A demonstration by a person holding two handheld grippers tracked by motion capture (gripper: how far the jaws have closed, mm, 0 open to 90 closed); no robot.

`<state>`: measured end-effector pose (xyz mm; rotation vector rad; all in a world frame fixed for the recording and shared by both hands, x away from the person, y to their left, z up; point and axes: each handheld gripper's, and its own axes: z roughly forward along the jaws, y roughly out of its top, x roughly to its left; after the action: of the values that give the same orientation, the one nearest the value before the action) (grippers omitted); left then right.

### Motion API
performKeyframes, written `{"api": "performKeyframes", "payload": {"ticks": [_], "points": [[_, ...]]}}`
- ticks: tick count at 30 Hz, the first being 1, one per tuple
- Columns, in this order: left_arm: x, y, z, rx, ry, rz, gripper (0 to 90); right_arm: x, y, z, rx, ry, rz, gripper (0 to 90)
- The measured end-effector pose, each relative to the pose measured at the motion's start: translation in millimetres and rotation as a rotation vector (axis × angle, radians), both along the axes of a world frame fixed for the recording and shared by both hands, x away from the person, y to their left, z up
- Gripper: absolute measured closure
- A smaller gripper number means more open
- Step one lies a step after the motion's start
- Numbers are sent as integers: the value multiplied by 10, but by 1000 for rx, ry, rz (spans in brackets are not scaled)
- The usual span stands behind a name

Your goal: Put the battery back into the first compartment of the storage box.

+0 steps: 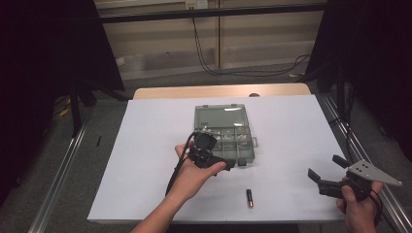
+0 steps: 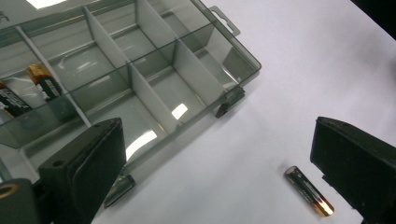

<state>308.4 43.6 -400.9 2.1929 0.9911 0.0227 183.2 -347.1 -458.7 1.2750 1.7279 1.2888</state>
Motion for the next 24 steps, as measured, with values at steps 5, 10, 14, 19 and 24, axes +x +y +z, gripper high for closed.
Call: {"api": "performKeyframes", "payload": {"ticks": [5, 10, 14, 19, 24], "points": [[-74, -54, -10, -6, 6, -23, 40, 2, 0, -1, 0, 2, 1, 0], [-158, -118, -19, -10, 10, -48, 44, -2, -5, 4, -1, 0, 0, 0], [-208, -143, -19, -4, 12, -67, 47, -4, -5, 8, 3, 2, 0, 0], [-274, -175, -41, -8, 14, -74, 51, -2, -2, 5, -2, -1, 2, 0], [-327, -212, -63, -1, 19, -94, 55, -4, -10, 7, 0, -2, 1, 0]]}}
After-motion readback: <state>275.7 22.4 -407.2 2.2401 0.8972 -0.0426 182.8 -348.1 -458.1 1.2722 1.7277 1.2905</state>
